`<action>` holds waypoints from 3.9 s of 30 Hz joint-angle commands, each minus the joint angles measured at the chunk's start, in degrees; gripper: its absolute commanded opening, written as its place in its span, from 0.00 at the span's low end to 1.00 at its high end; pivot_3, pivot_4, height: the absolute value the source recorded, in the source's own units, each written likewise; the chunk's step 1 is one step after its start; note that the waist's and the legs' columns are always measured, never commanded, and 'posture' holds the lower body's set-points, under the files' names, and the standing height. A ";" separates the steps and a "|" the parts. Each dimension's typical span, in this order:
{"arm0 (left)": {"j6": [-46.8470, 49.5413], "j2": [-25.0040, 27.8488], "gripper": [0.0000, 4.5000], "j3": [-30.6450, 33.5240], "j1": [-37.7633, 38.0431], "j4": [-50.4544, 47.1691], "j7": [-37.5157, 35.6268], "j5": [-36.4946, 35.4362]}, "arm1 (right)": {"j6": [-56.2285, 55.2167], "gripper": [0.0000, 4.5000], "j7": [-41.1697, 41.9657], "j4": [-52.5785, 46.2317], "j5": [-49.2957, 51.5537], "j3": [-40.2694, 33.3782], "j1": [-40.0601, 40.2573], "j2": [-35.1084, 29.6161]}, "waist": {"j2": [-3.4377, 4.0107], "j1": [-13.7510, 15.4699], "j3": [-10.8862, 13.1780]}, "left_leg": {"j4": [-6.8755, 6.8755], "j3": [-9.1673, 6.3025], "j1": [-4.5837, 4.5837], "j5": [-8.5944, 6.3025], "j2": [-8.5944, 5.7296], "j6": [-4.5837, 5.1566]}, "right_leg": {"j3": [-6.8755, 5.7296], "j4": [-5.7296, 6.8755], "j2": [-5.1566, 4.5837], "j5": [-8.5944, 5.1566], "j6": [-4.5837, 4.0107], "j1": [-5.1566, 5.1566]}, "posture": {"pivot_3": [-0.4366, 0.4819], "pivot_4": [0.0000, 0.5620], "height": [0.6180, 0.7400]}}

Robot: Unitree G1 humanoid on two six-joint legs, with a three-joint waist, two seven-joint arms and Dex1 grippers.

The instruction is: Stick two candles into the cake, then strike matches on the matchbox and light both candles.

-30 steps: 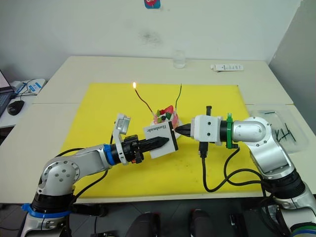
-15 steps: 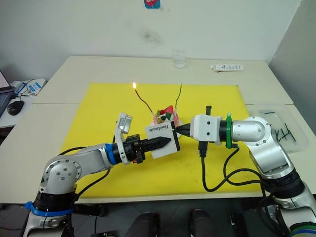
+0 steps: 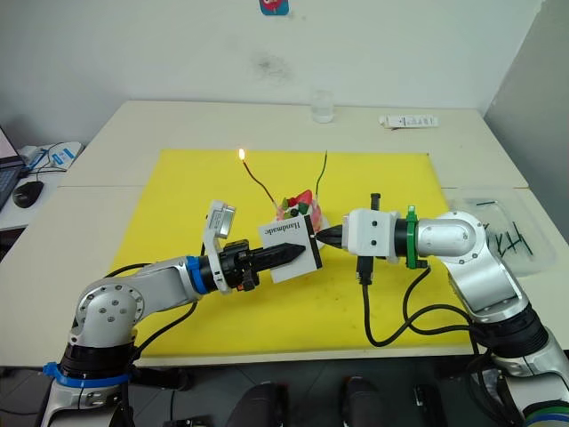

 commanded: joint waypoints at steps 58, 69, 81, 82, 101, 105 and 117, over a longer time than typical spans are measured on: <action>3.06 0.84 0.00 8.11 4.26 -0.85 0.71 -6.10 | 1.79 0.01 1.55 4.02 1.11 -5.27 -9.09 -2.78 | -0.05 -0.30 0.05 | 0.04 -0.08 -0.10 0.00 0.03 0.00 | -0.05 0.03 0.02 -0.01 -0.02 -0.06 | 0.48 0.27 1.00; 3.18 6.05 0.00 10.11 11.92 -9.34 3.29 -16.84 | 2.69 0.01 -4.61 13.89 -1.37 -5.68 -12.84 0.83 | -0.05 -0.03 0.06 | 0.05 -0.06 -0.09 0.00 -0.02 0.00 | -0.07 0.06 -0.29 -0.03 -0.06 -0.06 | 0.48 0.27 1.00; 0.43 7.58 0.00 8.37 13.44 -11.60 6.00 -21.29 | -0.09 0.01 -7.83 21.24 -4.33 -5.01 -17.35 3.82 | -0.05 -0.05 0.06 | 0.02 -0.05 -0.09 0.00 0.01 0.00 | -0.07 0.05 -0.23 -0.02 -0.06 -0.08 | 0.48 0.27 1.00; 0.32 7.68 0.00 8.22 13.41 -11.66 6.01 -21.32 | -0.29 0.01 -7.90 21.59 -4.54 -5.01 -17.55 4.01 | -0.04 -0.05 0.06 | 0.02 -0.04 -0.09 0.00 0.01 0.00 | -0.06 0.05 -0.23 -0.02 -0.06 -0.08 | 0.48 0.27 1.00; -1.13 9.28 0.00 6.04 12.76 -11.93 5.69 -22.08 | -1.78 0.01 -10.15 25.19 -6.77 -4.97 -20.57 6.95 | -0.04 -0.06 0.06 | 0.02 0.00 -0.10 0.00 0.00 0.00 | -0.04 0.05 -0.18 -0.02 -0.06 -0.09 | 0.48 0.27 1.00; -1.34 9.57 0.00 5.79 12.62 -11.84 5.59 -22.08 | -1.30 0.01 -10.06 24.36 -6.58 -4.88 -20.45 7.30 | -0.04 -0.06 0.06 | 0.02 -0.01 -0.10 0.00 0.00 0.00 | -0.04 0.06 -0.18 -0.02 -0.05 -0.09 | 0.48 0.27 1.00; -1.77 9.49 0.00 5.04 12.29 -11.73 5.77 -21.76 | -1.54 0.01 -9.65 24.69 -6.65 -4.68 -21.23 7.98 | -0.04 -0.06 0.06 | 0.02 -0.01 -0.10 0.00 0.00 0.00 | -0.05 0.05 -0.18 -0.02 -0.05 -0.09 | 0.48 0.27 1.00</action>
